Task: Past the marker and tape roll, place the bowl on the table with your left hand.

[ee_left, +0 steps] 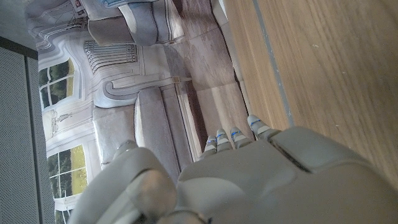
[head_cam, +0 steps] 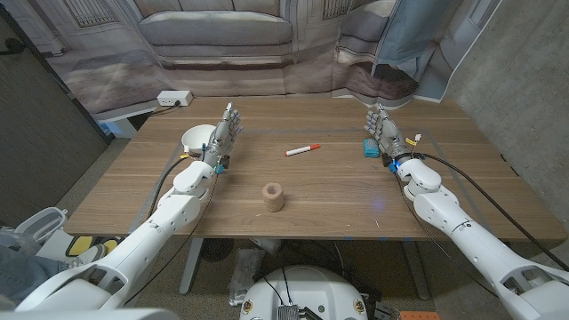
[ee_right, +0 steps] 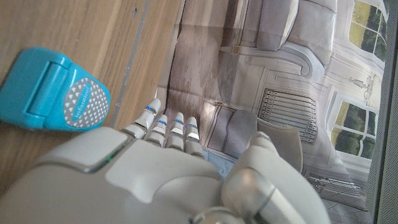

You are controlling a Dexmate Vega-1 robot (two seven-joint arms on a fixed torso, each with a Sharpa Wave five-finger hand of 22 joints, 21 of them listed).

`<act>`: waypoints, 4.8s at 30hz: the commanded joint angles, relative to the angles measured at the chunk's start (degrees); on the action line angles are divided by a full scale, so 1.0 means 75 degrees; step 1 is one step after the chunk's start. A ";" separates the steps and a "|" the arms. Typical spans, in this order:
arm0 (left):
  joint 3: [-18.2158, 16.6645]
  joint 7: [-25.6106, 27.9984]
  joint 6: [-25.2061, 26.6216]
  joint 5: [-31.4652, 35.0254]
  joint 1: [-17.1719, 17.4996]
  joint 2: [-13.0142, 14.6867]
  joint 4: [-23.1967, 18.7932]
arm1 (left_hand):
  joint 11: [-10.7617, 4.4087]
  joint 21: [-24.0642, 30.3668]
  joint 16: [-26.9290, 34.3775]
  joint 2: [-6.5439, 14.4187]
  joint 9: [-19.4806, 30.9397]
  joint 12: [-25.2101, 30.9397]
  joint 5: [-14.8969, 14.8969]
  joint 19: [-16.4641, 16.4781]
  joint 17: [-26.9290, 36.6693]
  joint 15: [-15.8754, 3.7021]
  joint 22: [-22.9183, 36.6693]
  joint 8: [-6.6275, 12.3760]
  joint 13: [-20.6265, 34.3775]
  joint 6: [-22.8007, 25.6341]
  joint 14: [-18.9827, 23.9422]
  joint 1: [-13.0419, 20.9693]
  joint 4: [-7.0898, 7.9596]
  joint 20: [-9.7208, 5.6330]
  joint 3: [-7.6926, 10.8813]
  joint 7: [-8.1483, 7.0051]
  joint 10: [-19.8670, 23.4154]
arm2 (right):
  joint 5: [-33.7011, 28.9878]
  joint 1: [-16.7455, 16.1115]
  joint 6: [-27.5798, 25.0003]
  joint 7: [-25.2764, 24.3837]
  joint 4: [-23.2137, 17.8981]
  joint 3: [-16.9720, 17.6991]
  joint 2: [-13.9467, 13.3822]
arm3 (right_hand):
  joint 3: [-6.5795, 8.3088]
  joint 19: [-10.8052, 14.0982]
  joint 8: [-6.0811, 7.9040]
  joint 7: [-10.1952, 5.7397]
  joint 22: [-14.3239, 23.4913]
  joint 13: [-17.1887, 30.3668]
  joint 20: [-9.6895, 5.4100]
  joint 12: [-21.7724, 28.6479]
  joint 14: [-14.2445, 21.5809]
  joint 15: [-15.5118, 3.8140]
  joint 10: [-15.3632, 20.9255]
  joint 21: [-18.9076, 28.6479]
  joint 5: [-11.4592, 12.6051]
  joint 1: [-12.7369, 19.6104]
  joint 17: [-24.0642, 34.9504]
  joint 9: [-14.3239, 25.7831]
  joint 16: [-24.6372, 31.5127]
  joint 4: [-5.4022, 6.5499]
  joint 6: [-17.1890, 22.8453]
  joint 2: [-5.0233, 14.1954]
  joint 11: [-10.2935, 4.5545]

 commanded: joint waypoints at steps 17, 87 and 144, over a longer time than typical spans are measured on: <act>-0.0002 0.0194 -0.0355 0.0273 -0.0007 -0.0010 0.0130 | 0.0024 -0.0053 0.0172 0.0111 0.0034 0.0205 0.0131 0.0589 0.0050 0.0038 0.0036 0.0167 0.0055 0.0534 0.0719 0.0191 -0.0014 -0.0409 -0.0148 0.0046 0.0679 | -0.1266 -0.0493 -0.0608 0.0404 -0.0569 0.1083 0.0799 | 0.0030 0.0231 0.0062 0.0043 0.0018 0.0012 -0.0495 0.0018 0.0222 -0.0038 0.0178 0.0001 0.0059 0.0086 0.0033 0.0037 0.0019 -0.0069 0.0188 0.0007 -0.0031; -0.0844 0.0330 -0.0899 0.0727 0.1258 0.1375 -0.1234 | 0.0020 -0.0279 0.0092 0.0314 0.0034 0.0155 0.0183 0.0678 0.0060 0.0017 0.0050 0.0164 0.0058 0.0880 0.0875 0.0424 -0.0094 -0.0320 -0.0178 0.0002 0.0894 | -0.1569 -0.0266 -0.0528 0.0541 -0.0364 0.0965 0.1277 | -0.0033 0.0245 0.0027 0.0046 0.0028 0.0017 -0.0423 -0.0084 0.0242 0.0034 0.0259 -0.0254 0.0071 0.0028 0.0054 0.0037 -0.0108 -0.0089 0.0243 0.0050 -0.0010; -0.1971 0.1535 -0.0456 0.1506 0.2748 0.2006 -0.3133 | -0.0039 -0.0404 0.0085 0.0380 0.0035 0.0129 0.0211 0.0826 0.0067 -0.0016 0.0061 0.0144 0.0057 0.1088 0.1079 0.0560 -0.0144 -0.0276 -0.0249 -0.0071 0.1085 | -0.1578 -0.0074 -0.0610 0.0828 -0.0149 0.1020 0.1289 | -0.0079 0.0263 0.0024 0.0058 0.0038 0.0027 -0.0396 -0.0174 0.0243 0.0058 0.0238 -0.0476 0.0070 -0.0003 0.0068 0.0039 -0.0177 -0.0118 0.0313 0.0098 0.0053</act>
